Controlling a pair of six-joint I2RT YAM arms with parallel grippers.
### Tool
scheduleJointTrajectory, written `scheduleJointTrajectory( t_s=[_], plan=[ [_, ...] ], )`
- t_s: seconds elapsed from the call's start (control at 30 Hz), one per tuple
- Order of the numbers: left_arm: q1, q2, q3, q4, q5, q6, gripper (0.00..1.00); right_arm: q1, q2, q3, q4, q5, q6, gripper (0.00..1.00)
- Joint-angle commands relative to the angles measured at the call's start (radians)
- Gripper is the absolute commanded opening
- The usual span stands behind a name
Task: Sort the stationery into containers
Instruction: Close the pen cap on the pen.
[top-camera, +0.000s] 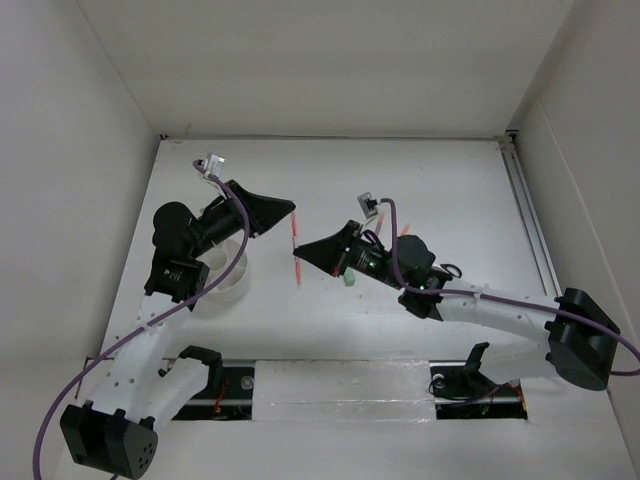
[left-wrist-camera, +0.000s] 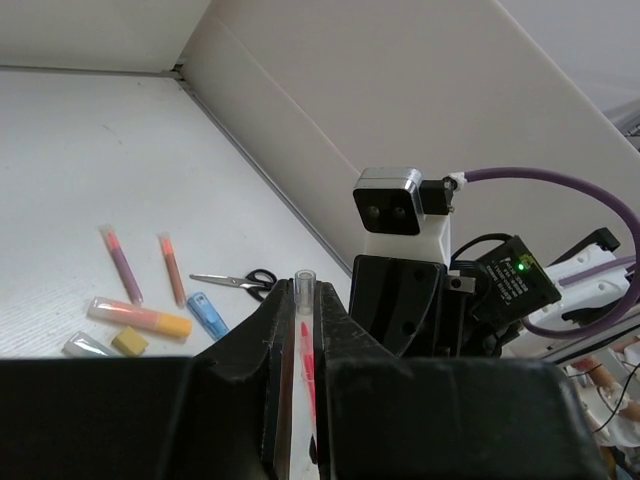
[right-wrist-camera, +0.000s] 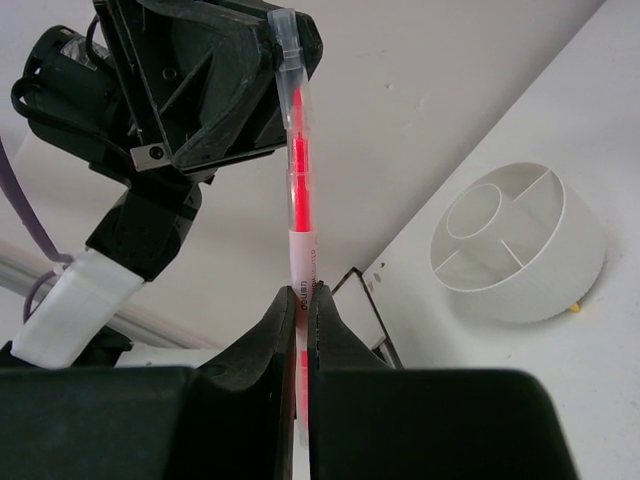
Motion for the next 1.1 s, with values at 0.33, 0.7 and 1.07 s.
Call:
scheduleJointTrajectory(
  t_s=[0.33, 0.7, 1.07],
  plan=[
    [0.000, -0.032, -0.020, 0.086, 0.033, 0.020, 0.00, -0.006, -0.009, 0.055, 0.140, 0.035, 0.036, 0.00],
    [0.000, -0.023, -0.020, 0.080, 0.043, -0.002, 0.00, -0.006, 0.025, 0.064, 0.204, 0.065, 0.057, 0.00],
    [0.000, 0.046, 0.055, -0.029, 0.053, 0.073, 0.00, -0.006, -0.026, 0.126, -0.012, 0.116, -0.087, 0.00]
  ],
)
